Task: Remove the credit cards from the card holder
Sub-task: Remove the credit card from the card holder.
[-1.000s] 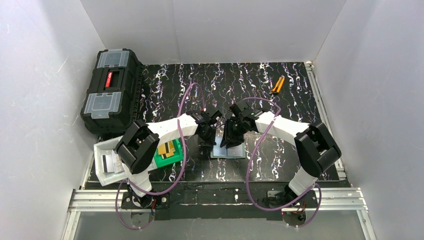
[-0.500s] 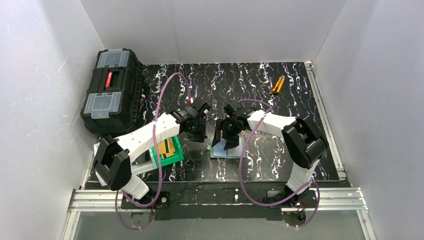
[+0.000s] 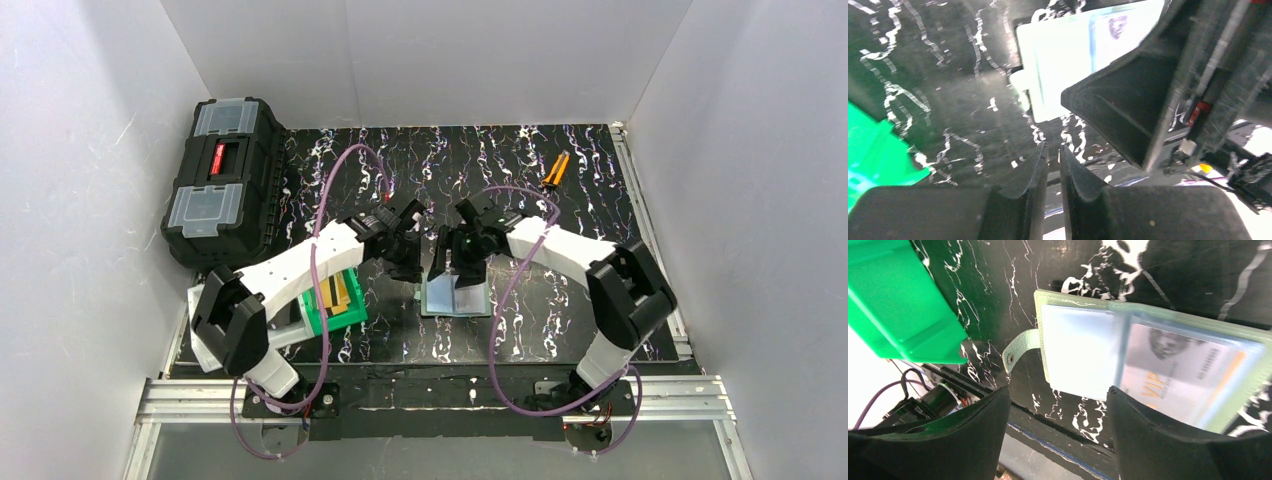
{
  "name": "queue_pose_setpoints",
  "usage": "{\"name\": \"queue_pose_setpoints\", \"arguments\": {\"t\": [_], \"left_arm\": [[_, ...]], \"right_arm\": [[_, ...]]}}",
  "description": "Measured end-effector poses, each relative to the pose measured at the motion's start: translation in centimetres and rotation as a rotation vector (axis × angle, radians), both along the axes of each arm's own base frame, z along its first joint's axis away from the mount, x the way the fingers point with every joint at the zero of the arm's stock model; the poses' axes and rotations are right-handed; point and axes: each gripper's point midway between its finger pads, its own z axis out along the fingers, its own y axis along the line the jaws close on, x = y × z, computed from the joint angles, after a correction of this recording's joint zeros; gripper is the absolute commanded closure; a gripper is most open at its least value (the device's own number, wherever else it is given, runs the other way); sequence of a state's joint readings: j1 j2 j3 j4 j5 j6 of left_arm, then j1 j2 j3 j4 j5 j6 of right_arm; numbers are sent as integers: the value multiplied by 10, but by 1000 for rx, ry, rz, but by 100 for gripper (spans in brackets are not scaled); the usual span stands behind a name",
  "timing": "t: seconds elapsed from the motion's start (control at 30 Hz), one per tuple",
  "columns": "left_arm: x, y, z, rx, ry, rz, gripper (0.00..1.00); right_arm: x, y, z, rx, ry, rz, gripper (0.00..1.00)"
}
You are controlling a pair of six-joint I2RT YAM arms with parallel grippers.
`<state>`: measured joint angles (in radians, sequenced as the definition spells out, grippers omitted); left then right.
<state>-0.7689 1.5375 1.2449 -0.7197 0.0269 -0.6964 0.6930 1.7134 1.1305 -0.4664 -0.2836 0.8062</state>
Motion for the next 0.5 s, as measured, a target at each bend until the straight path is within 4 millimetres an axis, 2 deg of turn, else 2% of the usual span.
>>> {"name": "queue_pose_setpoints", "arguments": {"t": [0.1, 0.2, 0.33, 0.5], "left_arm": [[6, -20, 0, -59, 19, -9, 74], [13, -40, -6, -99, 49, -23, 69], [20, -64, -26, -136, 100, -39, 68], [19, -78, -56, -147, 173, -44, 68]], "right_arm": [[8, -19, 13, -5, -53, -42, 32], [10, -43, 17, -29, -76, -85, 44], [3, -68, -1, -95, -51, -112, 57], [-11, -80, -16, -146, -8, -102, 68]]}}
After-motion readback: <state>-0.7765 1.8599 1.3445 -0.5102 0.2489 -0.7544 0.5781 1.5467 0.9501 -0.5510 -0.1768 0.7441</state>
